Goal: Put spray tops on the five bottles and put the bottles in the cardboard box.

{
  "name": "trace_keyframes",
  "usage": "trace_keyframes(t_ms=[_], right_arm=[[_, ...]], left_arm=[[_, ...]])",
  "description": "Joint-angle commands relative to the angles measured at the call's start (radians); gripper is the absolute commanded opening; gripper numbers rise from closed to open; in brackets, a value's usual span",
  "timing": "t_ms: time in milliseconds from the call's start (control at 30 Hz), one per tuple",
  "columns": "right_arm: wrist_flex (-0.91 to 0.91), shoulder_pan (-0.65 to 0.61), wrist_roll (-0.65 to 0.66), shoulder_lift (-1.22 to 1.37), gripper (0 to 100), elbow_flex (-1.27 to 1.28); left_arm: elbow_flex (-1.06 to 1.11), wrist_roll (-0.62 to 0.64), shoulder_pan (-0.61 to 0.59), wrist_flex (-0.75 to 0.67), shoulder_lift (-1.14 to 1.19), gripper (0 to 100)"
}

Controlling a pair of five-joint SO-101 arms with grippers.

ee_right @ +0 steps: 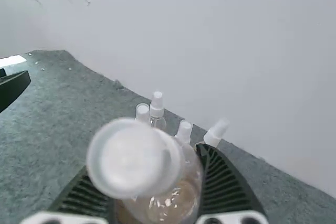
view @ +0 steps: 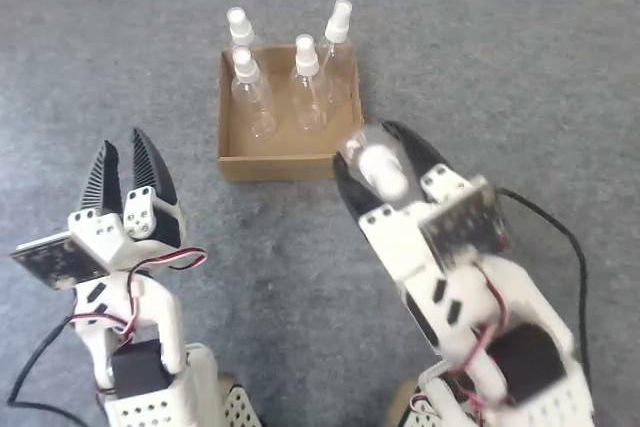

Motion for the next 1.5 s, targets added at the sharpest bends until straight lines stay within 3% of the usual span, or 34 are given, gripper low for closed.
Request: trace_keyframes(t_ms=[0,533,833,1300,1467], right_arm=[[-0.101,0.004,0.009,0.127,0.6,-0.060],[-0.332,0.007,0.006,0.447,0.6,-0.060],[-0.521,0.084,0.002,0.662,0.6,-0.060],[-0.661,0.081,0.000,0.871,0.6,-0.063],[-0.725,0.085,-0.055,0.949,0.6,-0.064]], left_arm=[[0.002,0.006,0.003,-0.035,-0.018,12],[0.004,0.003,-0.003,-0.035,-0.018,12],[0.004,0.003,0.002,-0.035,-0.018,12],[0.005,0.003,0.002,-0.034,-0.018,12],[0.005,0.003,0.002,-0.034,-0.018,12]])
